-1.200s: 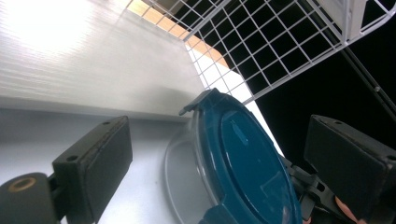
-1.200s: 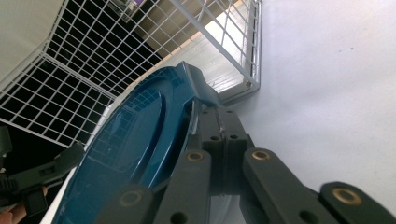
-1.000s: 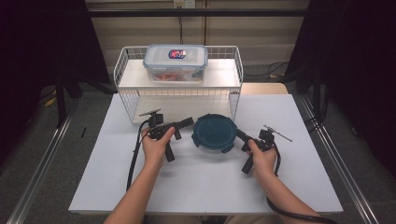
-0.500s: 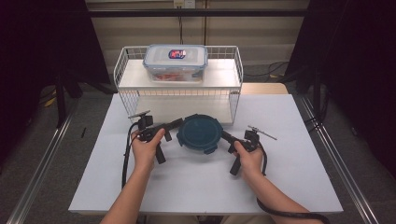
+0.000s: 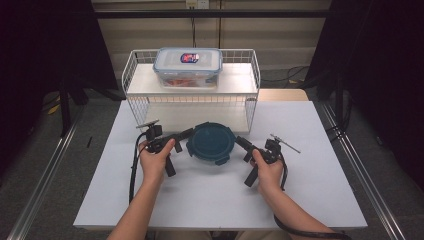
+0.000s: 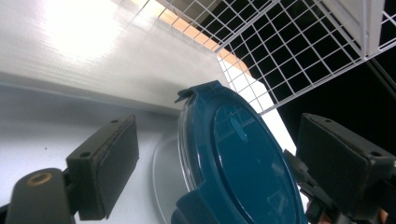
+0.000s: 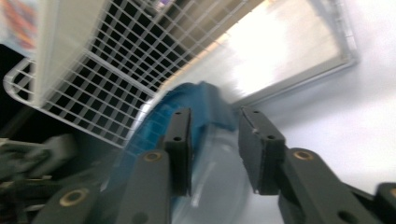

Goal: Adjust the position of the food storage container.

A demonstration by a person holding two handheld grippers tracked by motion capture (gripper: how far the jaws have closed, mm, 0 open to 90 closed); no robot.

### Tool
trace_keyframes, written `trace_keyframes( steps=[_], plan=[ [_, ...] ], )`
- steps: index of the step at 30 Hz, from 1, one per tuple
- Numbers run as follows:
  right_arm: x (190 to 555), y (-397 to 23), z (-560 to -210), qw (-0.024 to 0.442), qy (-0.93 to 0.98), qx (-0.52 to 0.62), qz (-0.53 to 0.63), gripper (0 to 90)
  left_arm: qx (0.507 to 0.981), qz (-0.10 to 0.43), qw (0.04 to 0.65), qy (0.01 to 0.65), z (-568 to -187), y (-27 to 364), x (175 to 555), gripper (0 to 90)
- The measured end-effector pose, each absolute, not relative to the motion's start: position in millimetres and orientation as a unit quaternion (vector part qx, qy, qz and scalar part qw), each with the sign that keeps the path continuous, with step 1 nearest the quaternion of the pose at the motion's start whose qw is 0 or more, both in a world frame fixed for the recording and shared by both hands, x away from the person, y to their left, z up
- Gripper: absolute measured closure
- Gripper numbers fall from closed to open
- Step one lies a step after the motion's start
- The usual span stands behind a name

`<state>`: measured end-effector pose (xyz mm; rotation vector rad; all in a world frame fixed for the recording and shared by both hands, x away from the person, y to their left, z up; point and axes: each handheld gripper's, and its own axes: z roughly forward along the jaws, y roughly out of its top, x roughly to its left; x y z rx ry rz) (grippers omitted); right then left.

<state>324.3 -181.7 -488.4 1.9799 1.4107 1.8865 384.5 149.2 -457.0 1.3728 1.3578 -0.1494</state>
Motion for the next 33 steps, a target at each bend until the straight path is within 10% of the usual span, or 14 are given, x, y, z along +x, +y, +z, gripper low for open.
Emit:
trace_keyframes(
  steps=[21, 33],
  plan=[
    [322.4, -168.6, -498.1, -0.008, 0.434, 0.65, 0.624, 68.3, 0.556, -0.091, 0.557, 0.61, -475.9, 145.9, 388.9, 47.5],
    [321.6, -168.4, -499.9, -0.011, 0.428, 0.65, 0.628, 69.0, 0.549, -0.107, 0.563, 0.609, -482.1, 143.0, 391.0, 51.4]
  ],
)
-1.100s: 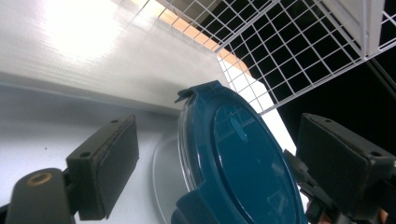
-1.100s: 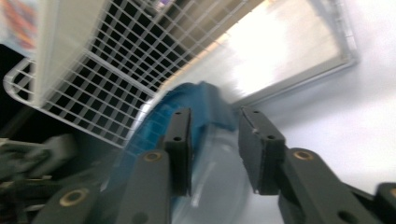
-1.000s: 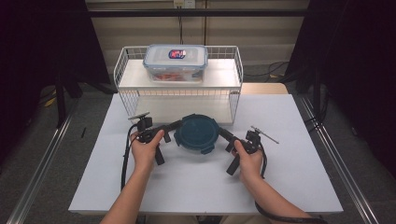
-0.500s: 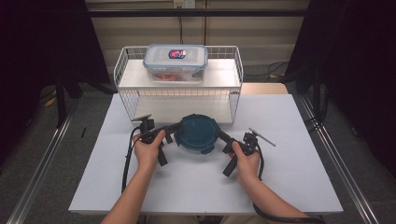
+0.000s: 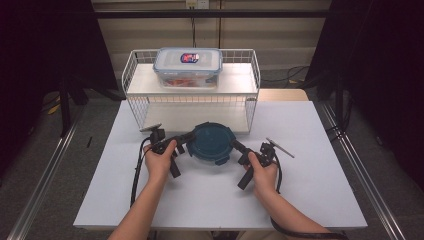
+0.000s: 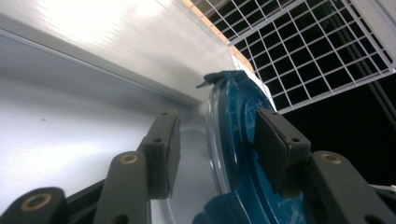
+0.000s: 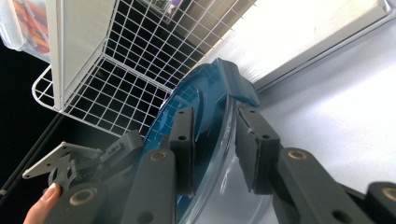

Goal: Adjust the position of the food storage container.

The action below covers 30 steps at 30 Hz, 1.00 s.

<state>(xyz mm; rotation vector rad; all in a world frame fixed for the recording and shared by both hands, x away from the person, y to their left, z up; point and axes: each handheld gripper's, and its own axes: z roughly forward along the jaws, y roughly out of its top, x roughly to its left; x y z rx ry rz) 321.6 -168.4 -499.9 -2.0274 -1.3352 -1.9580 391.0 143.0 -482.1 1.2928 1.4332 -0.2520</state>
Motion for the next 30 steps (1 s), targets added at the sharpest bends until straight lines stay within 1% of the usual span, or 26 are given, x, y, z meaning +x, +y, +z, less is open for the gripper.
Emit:
trace_keyframes(
  steps=[2, 3, 4, 5, 6, 10, 11, 12, 15, 17, 22, 24, 26, 30],
  plan=[
    [321.6, -168.1, -499.1, 0.005, -0.435, -0.646, -0.627, 69.3, 0.545, -0.112, 0.565, 0.61, -482.0, 141.7, 391.0, 52.5],
    [321.8, -168.4, -499.0, 0.004, -0.438, -0.644, -0.627, 69.3, 0.546, -0.119, 0.563, 0.609, -481.5, 141.5, 390.8, 54.8],
    [321.8, -168.5, -499.5, 0.004, -0.437, -0.644, -0.628, 69.3, 0.551, -0.116, 0.562, 0.606, -481.6, 141.7, 390.6, 55.1],
    [321.1, -168.0, -499.1, 0.009, -0.435, -0.646, -0.628, 69.0, 0.544, -0.117, 0.564, 0.61, -481.5, 141.3, 390.7, 55.4],
    [321.3, -167.8, -499.4, 0.002, -0.437, -0.644, -0.628, 69.1, 0.542, -0.118, 0.565, 0.61, -481.6, 142.4, 390.8, 56.4],
    [320.2, -167.1, -500.4, 0.01, -0.422, -0.653, -0.629, 69.3, 0.537, -0.118, 0.566, 0.615, -478.3, 146.2, 389.7, 65.6],
    [320.1, -167.2, -500.7, 0.014, -0.416, -0.656, -0.629, 69.9, 0.544, -0.111, 0.563, 0.612, -478.4, 146.8, 389.1, 70.0],
    [319.7, -168.0, -500.3, 0.021, -0.412, -0.659, -0.629, 71.2, 0.539, -0.113, 0.565, 0.614, -479.0, 146.7, 388.6, 71.5],
    [319.4, -167.7, -499.8, 0.023, -0.406, -0.663, -0.629, 71.6, 0.53, -0.112, 0.568, 0.62, -479.4, 146.3, 387.5, 72.2],
    [318.7, -167.7, -500.0, 0.028, -0.399, -0.666, -0.63, 72.1, 0.53, -0.102, 0.561, 0.628, -477.5, 145.1, 385.5, 73.9],
    [318.5, -169.0, -500.0, 0.032, -0.394, -0.669, -0.63, 73.2, 0.53, -0.105, 0.568, 0.621, -477.0, 146.2, 383.0, 74.6],
    [317.0, -169.4, -498.9, 0.044, -0.387, -0.673, -0.629, 73.4, 0.53, -0.098, 0.568, 0.622, -474.9, 144.6, 381.5, 74.6],
    [317.1, -170.4, -499.7, 0.041, -0.388, -0.671, -0.631, 73.9, 0.531, -0.091, 0.571, 0.62, -473.6, 143.9, 380.3, 74.6],
    [315.7, -170.0, -497.6, 0.048, -0.381, -0.668, -0.637, 75.2, 0.529, -0.086, 0.577, 0.617, -467.2, 144.7, 376.9, 74.4]
  ],
)
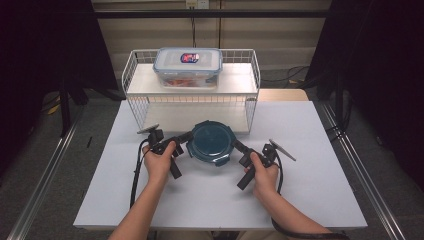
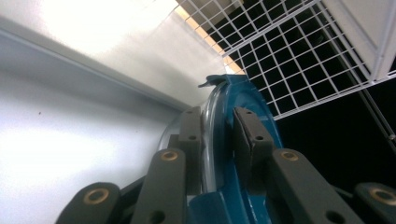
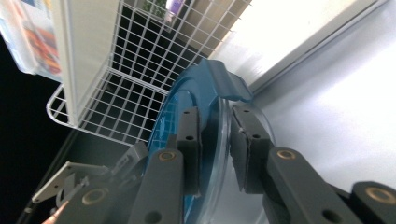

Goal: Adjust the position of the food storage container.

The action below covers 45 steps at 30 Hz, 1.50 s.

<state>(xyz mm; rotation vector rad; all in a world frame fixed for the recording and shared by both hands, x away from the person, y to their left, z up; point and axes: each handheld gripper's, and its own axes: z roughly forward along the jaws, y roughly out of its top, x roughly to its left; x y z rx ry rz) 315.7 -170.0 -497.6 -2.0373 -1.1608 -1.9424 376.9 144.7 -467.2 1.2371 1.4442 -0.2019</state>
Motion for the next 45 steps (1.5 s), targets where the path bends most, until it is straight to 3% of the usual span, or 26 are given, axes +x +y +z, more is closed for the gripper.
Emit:
trace_keyframes(
  steps=[19, 45],
  plan=[
    [310.1, -167.4, -465.1, 0.038, -0.371, -0.63, -0.681, 75.6, 0.531, -0.037, 0.606, 0.592, -427.4, 145.7, 356.3, 74.5],
    [311.7, -159.3, -411.1, 0.026, -0.362, -0.593, -0.719, 76.0, 0.509, -0.02, 0.644, 0.571, -376.8, 155.0, 344.5, 74.6]
  ],
)
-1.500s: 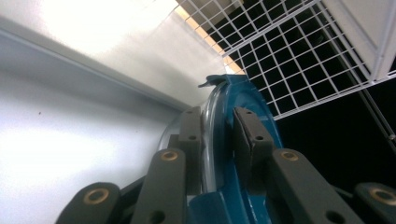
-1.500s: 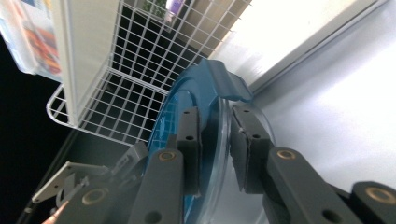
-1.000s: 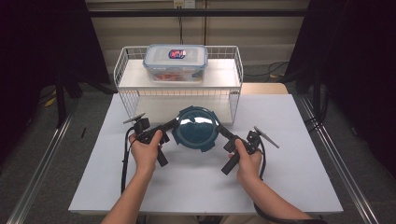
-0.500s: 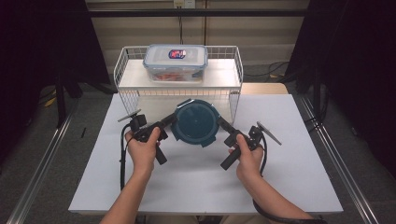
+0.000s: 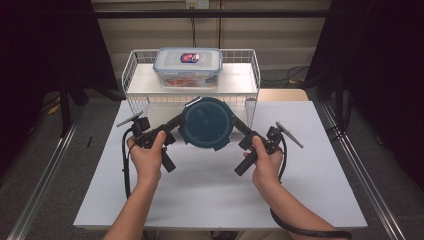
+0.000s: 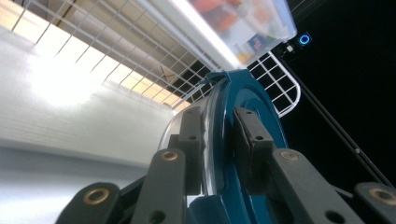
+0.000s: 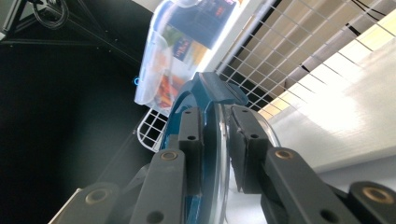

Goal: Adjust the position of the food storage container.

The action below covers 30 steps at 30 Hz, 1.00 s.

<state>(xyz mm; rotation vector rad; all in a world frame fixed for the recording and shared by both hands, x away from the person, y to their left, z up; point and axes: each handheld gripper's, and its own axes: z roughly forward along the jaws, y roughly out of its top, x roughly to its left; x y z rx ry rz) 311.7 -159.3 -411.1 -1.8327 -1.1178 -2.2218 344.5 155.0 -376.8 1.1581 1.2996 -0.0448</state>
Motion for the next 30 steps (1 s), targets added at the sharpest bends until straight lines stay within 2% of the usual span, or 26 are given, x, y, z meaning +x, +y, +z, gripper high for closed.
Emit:
trace_keyframes(
  steps=[30],
  plan=[
    [316.3, -151.5, -368.9, 0.02, -0.353, -0.565, -0.745, 75.7, 0.49, 0.009, 0.682, 0.542, -314.6, 157.9, 338.7, 75.0]
  ],
)
